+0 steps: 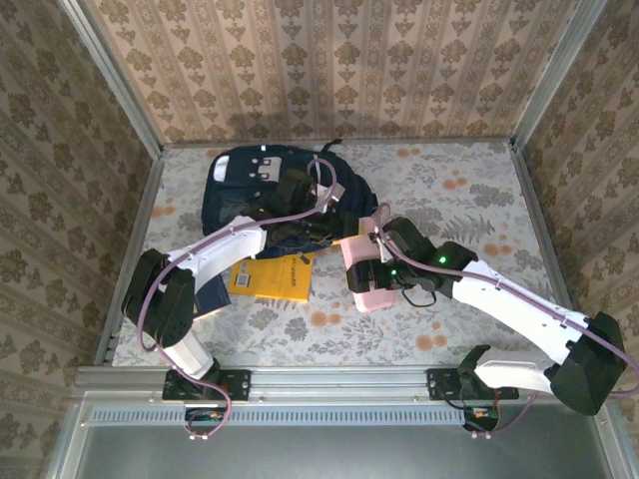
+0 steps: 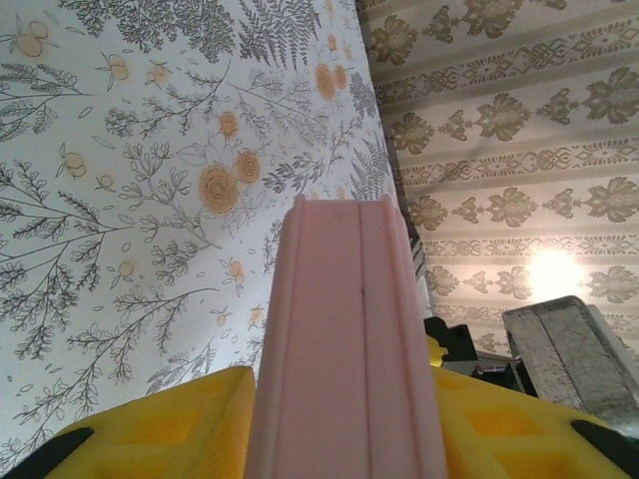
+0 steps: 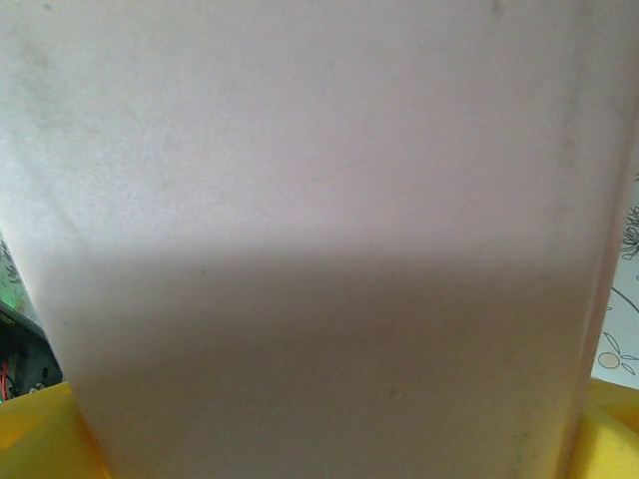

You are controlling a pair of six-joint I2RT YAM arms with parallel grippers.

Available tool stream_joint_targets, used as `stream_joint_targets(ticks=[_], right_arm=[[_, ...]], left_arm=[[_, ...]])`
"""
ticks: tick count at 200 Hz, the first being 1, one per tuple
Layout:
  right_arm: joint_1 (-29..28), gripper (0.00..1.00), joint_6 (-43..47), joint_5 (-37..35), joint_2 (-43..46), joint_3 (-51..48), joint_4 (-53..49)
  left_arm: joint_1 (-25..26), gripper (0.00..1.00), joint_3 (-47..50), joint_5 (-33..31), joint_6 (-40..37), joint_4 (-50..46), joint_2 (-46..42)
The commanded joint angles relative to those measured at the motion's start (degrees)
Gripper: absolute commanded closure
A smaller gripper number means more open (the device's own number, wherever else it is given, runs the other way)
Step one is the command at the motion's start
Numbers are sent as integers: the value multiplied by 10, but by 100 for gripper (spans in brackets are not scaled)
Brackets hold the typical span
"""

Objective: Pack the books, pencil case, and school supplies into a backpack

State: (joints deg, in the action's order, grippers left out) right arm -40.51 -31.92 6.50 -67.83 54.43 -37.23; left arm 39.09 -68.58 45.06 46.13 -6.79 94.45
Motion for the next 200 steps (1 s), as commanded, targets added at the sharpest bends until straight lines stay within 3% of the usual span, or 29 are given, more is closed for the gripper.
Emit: stream_joint_targets(ticks=[1, 62, 83, 107, 138, 200], right_arm=[[13, 4, -16, -16, 26, -14, 19], [61, 0, -50, 15, 113, -65, 78], [100, 0, -82, 60, 149, -84, 113], [157, 0, -155, 130, 174, -120, 178], [191, 0, -255, 172, 180, -163, 287], [206, 0, -454, 160, 168, -246, 502]], left_arm=[[-1, 59, -2, 7, 19, 19, -13], [-35, 66, 8, 19, 53, 56, -40], [-62, 65, 12, 12, 50, 48, -52], [-99, 66, 32, 0, 84, 87, -73], [-118, 66, 34, -25, 131, 140, -88], [-125, 66, 47, -60, 235, 259, -102]])
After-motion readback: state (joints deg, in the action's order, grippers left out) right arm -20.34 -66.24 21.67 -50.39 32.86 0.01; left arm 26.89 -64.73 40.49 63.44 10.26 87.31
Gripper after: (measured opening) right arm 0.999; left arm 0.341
